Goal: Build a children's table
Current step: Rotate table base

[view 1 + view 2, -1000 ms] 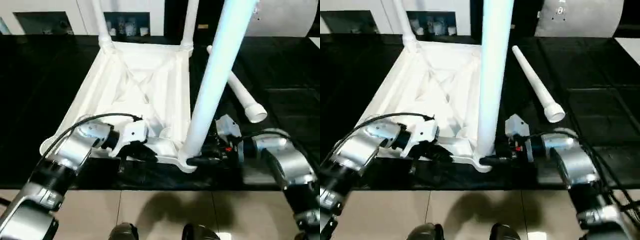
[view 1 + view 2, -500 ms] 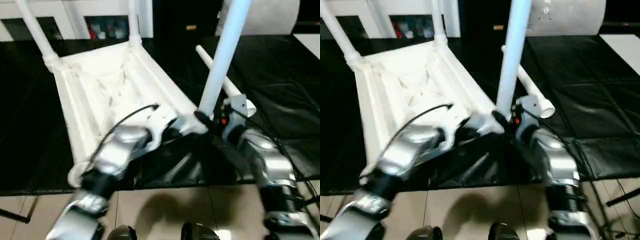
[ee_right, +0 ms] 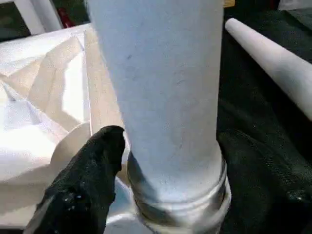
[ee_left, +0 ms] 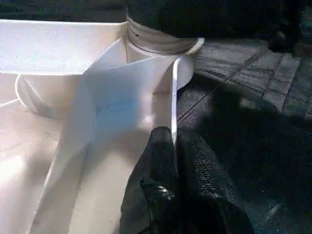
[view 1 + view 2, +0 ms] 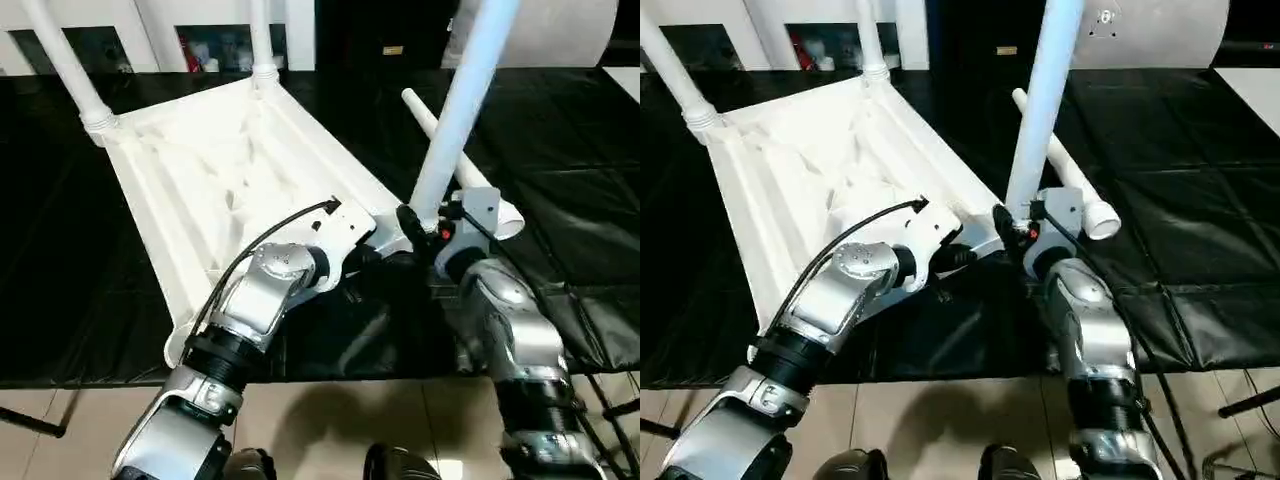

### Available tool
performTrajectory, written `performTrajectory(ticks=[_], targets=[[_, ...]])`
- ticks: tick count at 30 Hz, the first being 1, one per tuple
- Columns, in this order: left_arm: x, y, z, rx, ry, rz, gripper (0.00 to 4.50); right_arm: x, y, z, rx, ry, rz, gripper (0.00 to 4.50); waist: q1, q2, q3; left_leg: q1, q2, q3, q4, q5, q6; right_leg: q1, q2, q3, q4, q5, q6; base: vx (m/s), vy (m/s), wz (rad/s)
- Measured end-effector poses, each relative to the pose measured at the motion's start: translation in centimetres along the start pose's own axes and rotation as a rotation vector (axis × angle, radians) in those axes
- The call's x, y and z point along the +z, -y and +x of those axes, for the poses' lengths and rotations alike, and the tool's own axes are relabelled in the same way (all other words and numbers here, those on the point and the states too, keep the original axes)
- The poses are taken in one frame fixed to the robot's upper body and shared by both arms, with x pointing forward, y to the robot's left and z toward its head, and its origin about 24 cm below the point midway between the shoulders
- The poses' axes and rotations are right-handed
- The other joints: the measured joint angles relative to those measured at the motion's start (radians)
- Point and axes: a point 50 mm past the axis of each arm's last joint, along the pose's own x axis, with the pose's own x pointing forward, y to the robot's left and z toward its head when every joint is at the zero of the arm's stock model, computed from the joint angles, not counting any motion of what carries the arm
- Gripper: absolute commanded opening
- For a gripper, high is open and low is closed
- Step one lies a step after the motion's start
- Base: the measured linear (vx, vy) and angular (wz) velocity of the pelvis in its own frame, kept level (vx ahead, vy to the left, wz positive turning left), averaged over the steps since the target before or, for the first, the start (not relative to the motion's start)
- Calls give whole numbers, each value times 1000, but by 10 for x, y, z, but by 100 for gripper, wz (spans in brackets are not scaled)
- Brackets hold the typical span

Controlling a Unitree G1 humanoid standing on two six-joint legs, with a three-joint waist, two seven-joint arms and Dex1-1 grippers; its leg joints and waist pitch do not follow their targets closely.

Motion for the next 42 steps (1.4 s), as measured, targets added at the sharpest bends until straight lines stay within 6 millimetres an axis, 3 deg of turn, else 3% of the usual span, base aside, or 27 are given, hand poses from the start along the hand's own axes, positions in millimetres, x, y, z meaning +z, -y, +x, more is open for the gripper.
performTrajectory(ticks=[1, 2, 6, 9, 12, 16, 18, 23, 25, 28, 31, 37, 42], targets=[[0, 0, 0, -3, 2, -6, 43, -2, 0, -4, -4, 3, 6, 375, 1, 0, 0, 0, 0, 0, 0, 0, 0, 0, 0, 0, 0, 0, 0, 0, 0, 0], [0, 0, 0, -5, 6, -11, 53, -2, 1, -7, -8, 6, 12, 387, 2, 1, 0, 0, 0, 0, 0, 0, 0, -1, 0, 0, 0, 0, 0, 0, 0, 0], [18, 8, 4, -45, 174, -52, 63, 2, 5, -21, -42, 46, 42, 413, 11, 0, 0, -4, 0, -1, 2, 0, 1, -2, 0, -1, 0, 0, 0, 0, 0, 0], [31, 9, 2, -50, 270, -45, 66, 11, 11, -30, -76, 104, 69, 438, 4, 0, 0, -4, 0, 0, 3, -1, 2, -1, -1, 0, 0, 0, 0, 0, 0, 0], [34, -3, -9, -12, 308, -75, 66, 11, 14, -36, -69, 82, 76, 446, -6, 0, 0, -4, 1, 0, 2, -1, 2, -1, 0, 0, 1, 0, 0, 0, 0, 0], [29, -38, -41, 131, 284, -64, 66, -2, 6, -40, 38, -50, 29, 446, -19, 0, 0, -3, 4, 0, 2, 0, 1, -1, 4, -1, 3, 0, 0, 0, 0, 0], [26, -54, -61, 204, 236, -6, 37, -5, -2, -40, 113, -96, -2, 450, -21, 0, 0, -3, 5, -1, 2, 0, 0, -1, 5, -1, 3, 0, 0, 0, 0, 0], [14, -104, -132, 496, -21, 206, 12, -11, -21, -39, 249, -188, -31, 450, -17, 0, -1, 0, 5, -2, 2, 1, -1, -1, 5, 0, 3, 0, 0, 0, 0, 0], [5, -119, -160, 610, -156, 267, 4, -12, -24, -36, 260, -211, -43, 450, -18, -1, -1, 0, 4, -1, 3, 0, -1, 0, 4, 0, 3, 0, 0, 0, 0, 0], [-7, -130, -184, 711, -276, 293, 4, -13, -25, -30, 266, -238, -55, 450, -11, -6, -3, 0, 3, -1, 4, 0, -1, 0, 3, 0, 4, 0, 0, 0, 0, 0], [-17, -134, -195, 740, -336, 288, 4, -17, -28, -24, 272, -275, -79, 450, -4, -14, -7, 1, 2, -1, 5, 0, -2, 1, 2, 0, 5, 1, 0, 0, 0, 0], [-47, -128, -190, 685, -442, 237, 4, -18, -30, -12, 276, -302, -81, 450, -3, -19, -10, 1, 3, -2, 9, -2, -9, 0, 1, 1, 10, 1, -2, 0, 0, 0], [-61, -121, -189, 614, -497, 201, 4, -25, -34, -6, 290, -333, -76, 450, -4, -22, -12, 3, 3, -2, 9, -1, -12, 0, 2, 1, 14, 1, -2, 0, 0, 0]])
